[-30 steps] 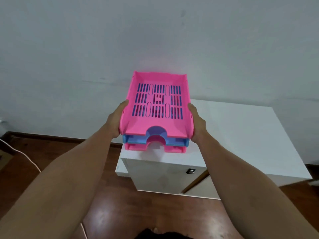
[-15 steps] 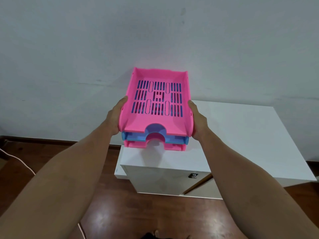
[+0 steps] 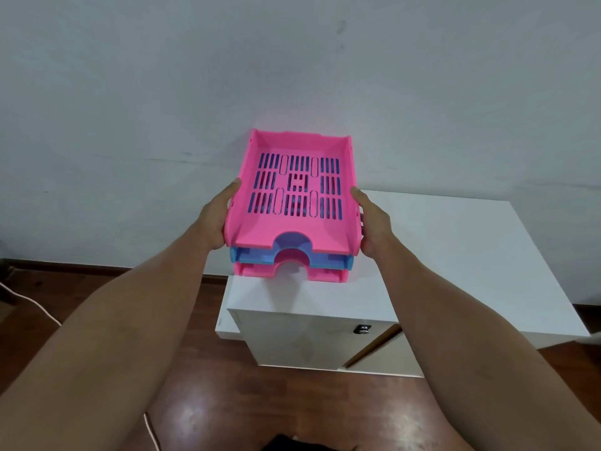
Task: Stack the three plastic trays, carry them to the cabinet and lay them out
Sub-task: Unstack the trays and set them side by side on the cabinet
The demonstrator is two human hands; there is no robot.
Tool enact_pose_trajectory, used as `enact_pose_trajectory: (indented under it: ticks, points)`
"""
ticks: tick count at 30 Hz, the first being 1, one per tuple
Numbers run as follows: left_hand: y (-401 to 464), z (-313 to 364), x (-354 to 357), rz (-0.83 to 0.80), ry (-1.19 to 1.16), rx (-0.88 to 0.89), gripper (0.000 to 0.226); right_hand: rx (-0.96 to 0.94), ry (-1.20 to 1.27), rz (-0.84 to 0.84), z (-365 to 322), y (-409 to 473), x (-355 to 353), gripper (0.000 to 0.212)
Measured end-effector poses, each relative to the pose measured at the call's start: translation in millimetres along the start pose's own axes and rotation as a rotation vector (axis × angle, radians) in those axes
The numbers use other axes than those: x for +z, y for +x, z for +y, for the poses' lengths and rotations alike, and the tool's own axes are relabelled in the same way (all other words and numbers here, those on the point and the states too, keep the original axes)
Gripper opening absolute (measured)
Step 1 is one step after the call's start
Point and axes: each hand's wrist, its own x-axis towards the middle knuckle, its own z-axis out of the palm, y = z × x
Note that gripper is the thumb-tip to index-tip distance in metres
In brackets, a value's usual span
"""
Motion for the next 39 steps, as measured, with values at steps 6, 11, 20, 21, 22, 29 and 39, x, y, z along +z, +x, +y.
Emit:
enact_pose_trajectory:
  ticks: [6, 11, 20, 21, 22, 29, 39]
  points:
    - [-17.8, 14.5, 15.6, 0.193, 0.069, 0.186, 0.020, -0.277, -0.241, 0.028, -14.2, -25.2, 9.8, 0.049]
    - [-22.1, 14.7, 19.8, 0.307, 0.178, 0.262, 0.036, -0.377, -0.377, 0.025, -10.0, -39.6, 12.6, 0.040]
    - [-42.5, 19.9, 29.1, 0.293, 0.165, 0.275, 0.038, -0.429, -0.340, 0.063, -14.4, -52.7, 4.0, 0.041]
    - [-46.3, 19.4, 33.7, 0.291, 0.160, 0.281, 0.038, -0.435, -0.331, 0.068, -15.6, -54.4, -0.3, 0.042]
    - [-50.1, 18.2, 39.9, 0.289, 0.150, 0.288, 0.038, -0.444, -0.319, 0.071, -17.4, -56.3, -5.6, 0.041]
    - [-76.4, -5.6, 101.1, 0.279, 0.084, 0.339, 0.037, -0.468, -0.307, 0.085, -33.9, -73.6, -69.7, 0.036]
    - [-112.1, -87.8, 222.3, 0.273, -0.001, 0.360, 0.038, -0.486, -0.344, 0.060, -55.2, -96.1, -212.1, 0.034]
